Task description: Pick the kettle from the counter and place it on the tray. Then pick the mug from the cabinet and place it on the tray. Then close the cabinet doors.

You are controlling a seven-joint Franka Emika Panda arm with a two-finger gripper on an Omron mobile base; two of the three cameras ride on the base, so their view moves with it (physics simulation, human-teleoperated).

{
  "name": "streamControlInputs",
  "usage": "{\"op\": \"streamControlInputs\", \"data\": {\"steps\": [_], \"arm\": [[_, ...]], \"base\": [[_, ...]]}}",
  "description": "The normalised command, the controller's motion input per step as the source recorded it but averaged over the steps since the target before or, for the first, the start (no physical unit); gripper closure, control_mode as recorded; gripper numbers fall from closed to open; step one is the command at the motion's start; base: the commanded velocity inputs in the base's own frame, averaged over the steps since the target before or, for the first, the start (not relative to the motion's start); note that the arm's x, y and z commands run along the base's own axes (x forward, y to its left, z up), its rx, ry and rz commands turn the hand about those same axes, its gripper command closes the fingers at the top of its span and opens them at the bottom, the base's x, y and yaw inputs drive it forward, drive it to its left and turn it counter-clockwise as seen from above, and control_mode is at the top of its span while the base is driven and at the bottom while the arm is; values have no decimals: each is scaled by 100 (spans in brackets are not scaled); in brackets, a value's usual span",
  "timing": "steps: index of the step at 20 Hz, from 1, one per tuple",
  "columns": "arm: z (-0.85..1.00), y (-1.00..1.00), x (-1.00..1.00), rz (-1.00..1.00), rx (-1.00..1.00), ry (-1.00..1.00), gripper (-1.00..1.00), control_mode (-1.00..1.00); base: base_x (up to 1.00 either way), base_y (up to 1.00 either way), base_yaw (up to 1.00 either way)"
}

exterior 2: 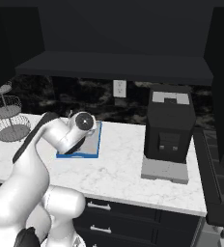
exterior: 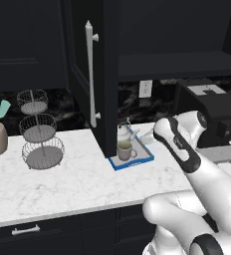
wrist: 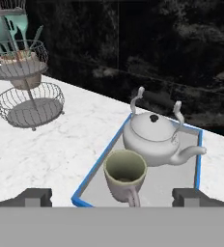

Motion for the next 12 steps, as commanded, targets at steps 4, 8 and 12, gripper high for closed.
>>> {"op": "streamControlInputs", "data": {"steps": [4, 8, 12], "arm": [[48, -3, -55, -17, 0, -6, -100, -100], [41, -6, -53, -12, 0, -4, -100, -100], [33, 0, -30, -5, 0, 0, -100, -100]], "base": [[0, 0, 0], [0, 0, 0], [0, 0, 0]]}}
